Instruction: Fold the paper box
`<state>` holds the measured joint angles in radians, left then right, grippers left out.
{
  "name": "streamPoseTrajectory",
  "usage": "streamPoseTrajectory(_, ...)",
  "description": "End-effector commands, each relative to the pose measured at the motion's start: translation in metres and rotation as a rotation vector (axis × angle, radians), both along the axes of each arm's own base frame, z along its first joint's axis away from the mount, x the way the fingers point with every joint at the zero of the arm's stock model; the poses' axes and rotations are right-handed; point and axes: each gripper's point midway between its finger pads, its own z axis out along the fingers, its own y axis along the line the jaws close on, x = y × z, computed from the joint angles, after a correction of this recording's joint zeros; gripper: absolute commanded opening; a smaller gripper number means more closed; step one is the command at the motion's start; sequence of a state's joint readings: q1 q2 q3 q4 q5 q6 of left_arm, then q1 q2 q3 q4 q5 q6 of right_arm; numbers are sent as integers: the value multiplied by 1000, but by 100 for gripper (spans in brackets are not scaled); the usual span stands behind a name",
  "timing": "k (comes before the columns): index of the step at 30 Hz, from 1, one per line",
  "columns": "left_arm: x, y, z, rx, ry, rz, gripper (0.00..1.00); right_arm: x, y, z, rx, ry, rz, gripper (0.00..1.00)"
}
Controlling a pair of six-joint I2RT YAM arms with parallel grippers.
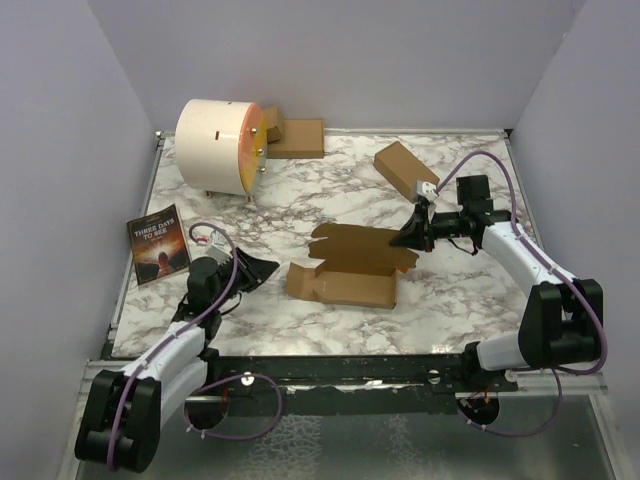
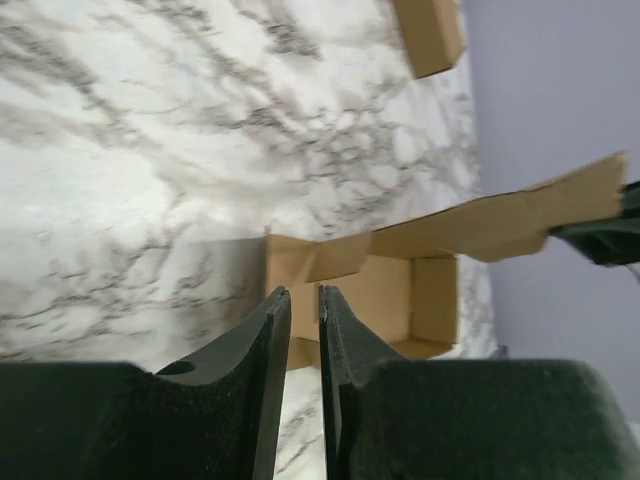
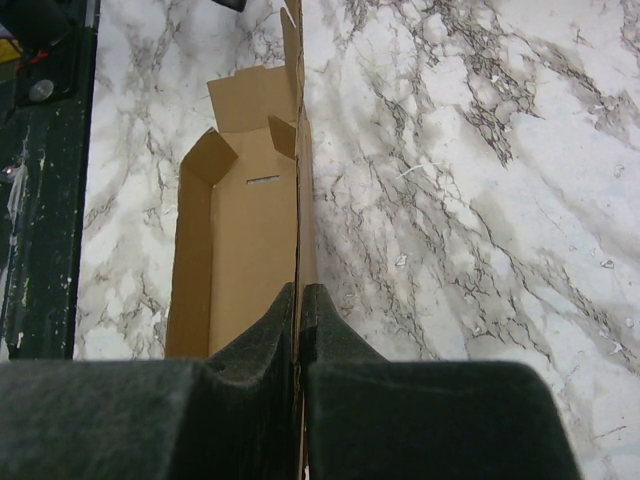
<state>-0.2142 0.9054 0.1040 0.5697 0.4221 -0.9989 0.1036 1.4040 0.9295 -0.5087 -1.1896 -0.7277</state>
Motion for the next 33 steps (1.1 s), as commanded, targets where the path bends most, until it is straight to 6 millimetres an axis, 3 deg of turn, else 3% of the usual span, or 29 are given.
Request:
streamPoseTrajectory(1,-11,28,-57,216,170,46,20,0,0,1,-6,-14,4,1)
streamPoseTrajectory(4,-13,30,-74,277,216,11,18,0,0,1,-6,-14,4,1)
streamPoseTrajectory(7,-11,21,-80,274,218,-57,17,0,0,2,-7,-14,3,1)
streamPoseTrajectory(14,-4,-7,-74,175,178,-189,18,0,1,1,-5,-12,3,1)
streamPoseTrajectory(24,-23,-46,-76,96,190,-349,21,0,1,0,-4,-8,6,1)
streamPoseTrajectory(33,-23,-57,-62,61,139,-377,23,-1,1,1,-2,-7,8,1)
